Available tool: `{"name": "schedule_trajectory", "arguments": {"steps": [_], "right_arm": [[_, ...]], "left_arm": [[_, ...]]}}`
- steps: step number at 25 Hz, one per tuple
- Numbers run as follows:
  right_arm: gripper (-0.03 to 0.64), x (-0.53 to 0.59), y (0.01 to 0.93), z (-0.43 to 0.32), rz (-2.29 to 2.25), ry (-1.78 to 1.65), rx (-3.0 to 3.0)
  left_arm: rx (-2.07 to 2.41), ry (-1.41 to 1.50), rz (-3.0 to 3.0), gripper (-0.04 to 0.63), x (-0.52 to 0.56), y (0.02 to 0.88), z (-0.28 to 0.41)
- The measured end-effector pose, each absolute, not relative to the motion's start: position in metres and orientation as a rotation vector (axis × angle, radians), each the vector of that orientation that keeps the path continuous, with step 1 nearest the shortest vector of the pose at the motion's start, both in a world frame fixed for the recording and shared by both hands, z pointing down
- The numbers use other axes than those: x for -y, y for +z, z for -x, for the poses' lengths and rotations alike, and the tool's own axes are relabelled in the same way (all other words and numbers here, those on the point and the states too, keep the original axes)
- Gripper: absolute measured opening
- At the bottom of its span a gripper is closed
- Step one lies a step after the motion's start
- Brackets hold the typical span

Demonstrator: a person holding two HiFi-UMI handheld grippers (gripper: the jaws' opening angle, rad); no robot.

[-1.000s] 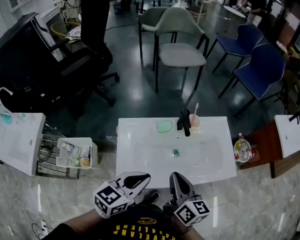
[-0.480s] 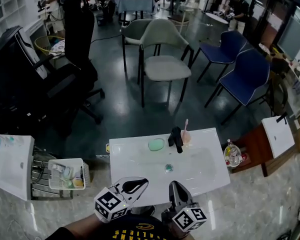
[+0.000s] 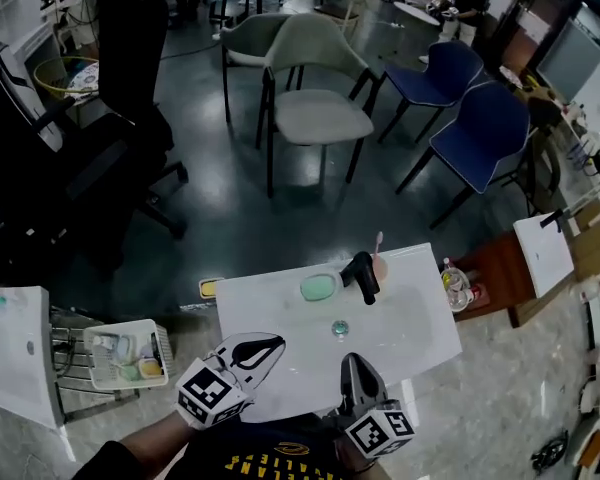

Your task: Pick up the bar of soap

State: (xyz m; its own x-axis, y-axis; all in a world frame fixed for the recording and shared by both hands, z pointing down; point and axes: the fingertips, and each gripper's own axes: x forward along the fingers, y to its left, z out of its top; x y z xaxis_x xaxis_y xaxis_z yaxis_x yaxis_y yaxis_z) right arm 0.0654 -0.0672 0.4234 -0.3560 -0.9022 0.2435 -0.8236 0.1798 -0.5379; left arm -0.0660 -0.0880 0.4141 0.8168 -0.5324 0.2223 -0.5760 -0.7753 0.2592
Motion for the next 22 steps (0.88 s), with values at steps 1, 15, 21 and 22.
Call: {"name": "schedule_trajectory", "arguments": {"steps": [1, 15, 21, 22], "right_arm": [[0.018, 0.067, 0.425, -0.064, 1.724, -0.922, -2.3], [0.018, 0.098, 0.463, -0.081, 1.771, -1.099, -2.221], [0.018, 0.107, 0.479, -0.091, 1.767, -1.174, -2.192], [0.018, 0.108, 0.483, -0.093, 1.769, -1.188, -2.182]], "left_arm": [[0.826, 0.191, -2.683, 0.017, 0.093, 0.417, 0.068], [0.756, 0.449, -2.752, 0.112, 0.159, 0.454, 0.036], [0.731, 0.636, -2.752, 0.161, 0.188, 0.49, 0.011], [0.725, 0.667, -2.747, 0.175, 0.191, 0.498, 0.007]]}}
